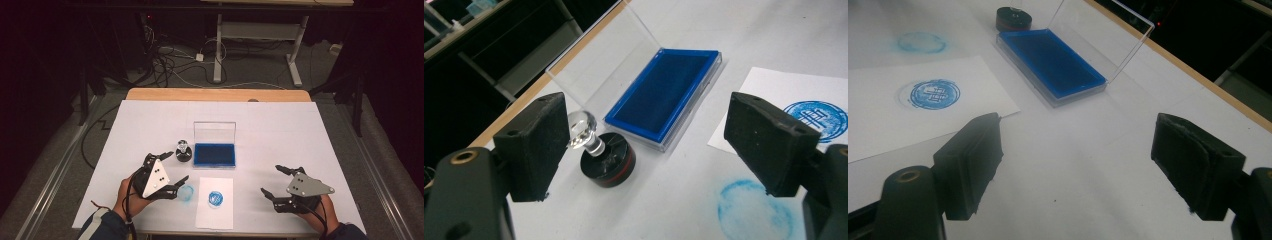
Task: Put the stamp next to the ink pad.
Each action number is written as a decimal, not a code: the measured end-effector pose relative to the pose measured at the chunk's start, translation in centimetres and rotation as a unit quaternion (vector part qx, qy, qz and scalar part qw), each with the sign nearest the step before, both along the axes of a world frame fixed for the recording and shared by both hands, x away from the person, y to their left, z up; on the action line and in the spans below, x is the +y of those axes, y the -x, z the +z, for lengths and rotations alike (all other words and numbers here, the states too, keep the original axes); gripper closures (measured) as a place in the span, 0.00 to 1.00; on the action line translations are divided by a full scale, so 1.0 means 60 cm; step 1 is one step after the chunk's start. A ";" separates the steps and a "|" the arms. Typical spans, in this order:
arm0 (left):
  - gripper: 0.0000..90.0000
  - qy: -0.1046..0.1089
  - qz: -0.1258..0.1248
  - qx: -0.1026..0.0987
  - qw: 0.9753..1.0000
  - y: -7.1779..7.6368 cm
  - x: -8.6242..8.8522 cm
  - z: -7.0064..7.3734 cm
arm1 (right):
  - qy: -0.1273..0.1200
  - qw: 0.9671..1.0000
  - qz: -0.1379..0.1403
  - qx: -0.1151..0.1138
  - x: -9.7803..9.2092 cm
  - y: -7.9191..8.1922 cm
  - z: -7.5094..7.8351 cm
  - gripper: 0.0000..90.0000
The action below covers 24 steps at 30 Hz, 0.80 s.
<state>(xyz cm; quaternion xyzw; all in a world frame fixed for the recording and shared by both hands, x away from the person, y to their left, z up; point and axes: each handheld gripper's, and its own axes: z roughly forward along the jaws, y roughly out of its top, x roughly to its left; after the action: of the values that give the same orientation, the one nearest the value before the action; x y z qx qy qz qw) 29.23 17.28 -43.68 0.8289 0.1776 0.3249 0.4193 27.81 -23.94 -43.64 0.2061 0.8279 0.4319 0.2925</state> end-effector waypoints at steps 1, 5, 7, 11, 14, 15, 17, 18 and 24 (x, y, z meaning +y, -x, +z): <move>0.19 0.000 0.003 0.001 1.000 0.001 0.003 -0.002 | 0.001 1.000 0.000 -0.001 0.000 0.000 0.000 0.23; 0.19 0.001 0.014 0.009 1.000 0.006 0.015 -0.013 | -0.001 1.000 -0.003 -0.001 -0.002 0.001 -0.001 0.23; 0.19 -0.001 0.020 0.014 1.000 0.009 0.020 -0.021 | -0.002 1.000 -0.003 -0.002 -0.002 0.001 -0.002 0.23; 0.19 -0.008 0.027 0.023 0.999 0.012 0.030 -0.036 | -0.001 1.000 -0.007 -0.002 -0.003 0.003 -0.004 0.23; 0.19 -0.010 0.033 0.038 0.999 0.014 0.040 -0.048 | -0.004 1.000 -0.011 -0.001 -0.006 0.005 -0.004 0.22; 0.19 -0.011 0.035 0.042 0.998 0.015 0.044 -0.052 | -0.004 1.000 -0.012 -0.002 -0.008 0.005 -0.004 0.22; 0.19 -0.011 0.042 0.053 0.998 0.017 0.052 -0.059 | -0.006 1.000 -0.015 -0.003 -0.010 0.006 -0.005 0.22; 0.19 -0.010 0.042 0.060 0.997 0.018 0.055 -0.062 | -0.002 1.000 -0.016 -0.005 -0.010 0.007 -0.006 0.22; 0.19 -0.015 0.046 0.074 0.996 0.023 0.067 -0.073 | -0.003 1.000 -0.017 -0.006 -0.009 0.008 -0.007 0.22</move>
<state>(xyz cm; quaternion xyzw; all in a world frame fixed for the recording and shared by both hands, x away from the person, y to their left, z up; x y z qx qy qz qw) 27.87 21.32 -48.06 0.8478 0.2410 0.2849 0.3769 27.36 -24.51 -44.05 0.2182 0.8215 0.4305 0.3037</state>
